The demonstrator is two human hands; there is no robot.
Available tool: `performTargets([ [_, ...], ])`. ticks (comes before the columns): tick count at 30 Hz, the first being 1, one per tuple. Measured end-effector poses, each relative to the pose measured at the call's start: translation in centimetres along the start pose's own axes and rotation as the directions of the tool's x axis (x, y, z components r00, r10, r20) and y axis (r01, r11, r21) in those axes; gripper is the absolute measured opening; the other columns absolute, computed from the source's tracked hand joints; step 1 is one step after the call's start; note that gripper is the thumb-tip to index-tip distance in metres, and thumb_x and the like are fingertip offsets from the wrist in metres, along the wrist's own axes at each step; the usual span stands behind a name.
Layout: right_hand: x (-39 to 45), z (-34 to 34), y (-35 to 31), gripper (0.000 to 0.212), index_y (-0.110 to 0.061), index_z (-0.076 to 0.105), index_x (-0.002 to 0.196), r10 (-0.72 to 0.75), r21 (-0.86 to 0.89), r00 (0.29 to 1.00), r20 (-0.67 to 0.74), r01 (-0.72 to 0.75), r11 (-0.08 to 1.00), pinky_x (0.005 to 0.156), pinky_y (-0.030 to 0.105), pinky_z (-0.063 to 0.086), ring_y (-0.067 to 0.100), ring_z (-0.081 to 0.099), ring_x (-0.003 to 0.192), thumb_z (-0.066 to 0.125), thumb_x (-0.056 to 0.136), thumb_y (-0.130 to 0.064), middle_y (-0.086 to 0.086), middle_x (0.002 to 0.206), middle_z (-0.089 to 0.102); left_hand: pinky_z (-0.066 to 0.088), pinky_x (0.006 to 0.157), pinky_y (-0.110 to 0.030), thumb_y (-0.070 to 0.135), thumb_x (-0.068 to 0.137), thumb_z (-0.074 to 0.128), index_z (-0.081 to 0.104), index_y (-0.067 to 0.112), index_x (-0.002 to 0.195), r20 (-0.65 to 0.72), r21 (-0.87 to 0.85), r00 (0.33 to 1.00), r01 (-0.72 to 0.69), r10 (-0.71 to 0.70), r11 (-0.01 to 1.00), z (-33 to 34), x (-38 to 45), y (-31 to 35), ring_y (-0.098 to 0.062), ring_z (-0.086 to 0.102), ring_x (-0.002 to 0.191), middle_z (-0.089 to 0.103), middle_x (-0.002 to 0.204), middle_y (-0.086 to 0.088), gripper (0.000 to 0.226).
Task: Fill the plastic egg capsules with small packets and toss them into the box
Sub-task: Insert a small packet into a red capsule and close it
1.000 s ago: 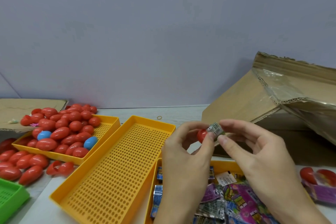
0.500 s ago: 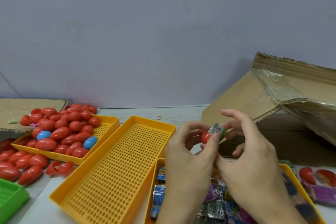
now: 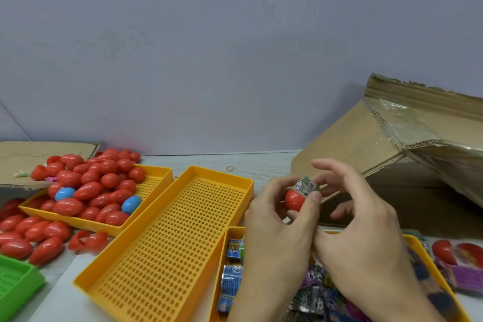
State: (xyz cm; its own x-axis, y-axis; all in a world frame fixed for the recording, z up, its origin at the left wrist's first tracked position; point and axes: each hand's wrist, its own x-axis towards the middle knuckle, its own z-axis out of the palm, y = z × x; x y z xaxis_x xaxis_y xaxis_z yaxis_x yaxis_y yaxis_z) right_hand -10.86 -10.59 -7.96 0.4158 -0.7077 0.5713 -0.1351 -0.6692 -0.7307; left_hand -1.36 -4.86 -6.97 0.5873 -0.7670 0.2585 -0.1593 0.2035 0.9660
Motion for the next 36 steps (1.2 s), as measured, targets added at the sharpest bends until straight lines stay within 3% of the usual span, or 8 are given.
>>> performTargets([
  [5,-0.01,0.06,0.21,0.076,-0.05,0.051,0.118,-0.009,-0.018,1.0,-0.011,0.009,1.0,0.068,0.002,0.041,-0.005,0.055,0.093,0.089,0.065,-0.011,-0.028,0.108,0.056,0.059,0.082,-0.04,0.016,0.088,0.073,0.071,0.019,0.103,-0.005,-0.013,1.0,-0.016,0.016,1.0,0.03,0.12,-0.21,-0.019,0.073,0.089,0.075,0.092,-0.002,0.016],
  [11,-0.1,0.07,0.3,0.077,-0.05,0.051,0.119,0.006,-0.018,0.999,-0.048,-0.007,1.0,0.071,-0.002,0.038,-0.011,0.052,0.095,0.091,0.064,-0.015,-0.031,0.112,0.055,0.059,0.085,-0.042,0.017,0.088,0.073,0.071,0.02,0.106,0.003,-0.022,1.0,0.0,0.0,1.0,0.11,0.06,-0.21,-0.021,0.072,0.092,0.074,0.097,-0.003,0.018],
  [17,0.0,-0.07,0.08,0.07,-0.05,0.054,0.116,0.003,0.031,1.0,-0.028,-0.002,1.0,0.071,0.006,0.044,-0.005,0.057,0.093,0.086,0.065,-0.014,-0.032,0.108,0.059,0.06,0.078,-0.03,0.021,0.083,0.077,0.07,0.024,0.102,-0.031,-0.083,0.999,0.014,-0.017,0.996,-0.02,0.03,0.03,-0.019,0.073,0.093,0.074,0.098,-0.002,0.021],
  [20,0.05,-0.12,0.04,0.065,-0.047,0.056,0.116,0.013,0.052,0.999,-0.032,-0.011,0.999,0.072,0.008,0.044,-0.002,0.059,0.093,0.082,0.065,-0.016,-0.029,0.105,0.061,0.06,0.08,-0.033,0.018,0.084,0.077,0.072,0.019,0.1,-0.035,-0.06,0.999,-0.023,0.021,0.998,-0.07,0.09,0.07,-0.018,0.073,0.091,0.075,0.094,-0.002,0.017],
  [25,0.07,-0.01,-0.24,0.061,-0.05,0.056,0.111,0.034,0.06,0.999,-0.038,-0.032,0.998,0.071,0.009,0.047,-0.004,0.058,0.094,0.081,0.065,-0.02,-0.033,0.109,0.058,0.056,0.068,-0.02,0.017,0.081,0.081,0.073,0.022,0.092,-0.136,-0.014,0.987,-0.083,0.08,0.996,0.26,0.05,-0.11,-0.011,0.072,0.083,0.074,0.086,0.003,0.015],
  [29,0.07,0.06,-0.36,0.056,-0.047,0.057,0.113,0.074,0.078,0.996,-0.046,-0.07,0.994,0.067,0.021,0.054,0.0,0.061,0.088,0.078,0.064,-0.031,-0.032,0.107,0.06,0.058,0.069,-0.025,0.024,0.08,0.081,0.074,0.02,0.094,-0.157,0.021,0.985,-0.065,0.067,0.998,0.31,0.06,-0.15,-0.012,0.073,0.081,0.075,0.084,0.003,0.017],
  [31,0.09,0.08,-0.38,0.057,-0.048,0.056,0.113,0.062,0.079,0.997,-0.053,-0.058,0.995,0.067,0.021,0.055,0.0,0.063,0.086,0.079,0.064,-0.03,-0.032,0.107,0.06,0.059,0.068,-0.027,0.026,0.081,0.08,0.074,0.021,0.095,-0.149,0.044,0.986,-0.063,0.069,0.997,0.32,0.0,-0.08,-0.011,0.073,0.079,0.075,0.084,0.003,0.017],
  [36,0.1,0.1,0.08,0.061,-0.051,0.056,0.112,0.044,0.057,0.998,-0.051,-0.041,0.998,0.075,0.017,0.051,-0.002,0.062,0.09,0.086,0.066,-0.026,-0.031,0.107,0.06,0.05,0.059,-0.011,0.027,0.079,0.081,0.071,0.024,0.092,-0.144,0.085,0.985,-0.085,0.096,0.993,0.12,-0.07,0.2,-0.005,0.07,0.079,0.072,0.084,0.006,0.017],
])
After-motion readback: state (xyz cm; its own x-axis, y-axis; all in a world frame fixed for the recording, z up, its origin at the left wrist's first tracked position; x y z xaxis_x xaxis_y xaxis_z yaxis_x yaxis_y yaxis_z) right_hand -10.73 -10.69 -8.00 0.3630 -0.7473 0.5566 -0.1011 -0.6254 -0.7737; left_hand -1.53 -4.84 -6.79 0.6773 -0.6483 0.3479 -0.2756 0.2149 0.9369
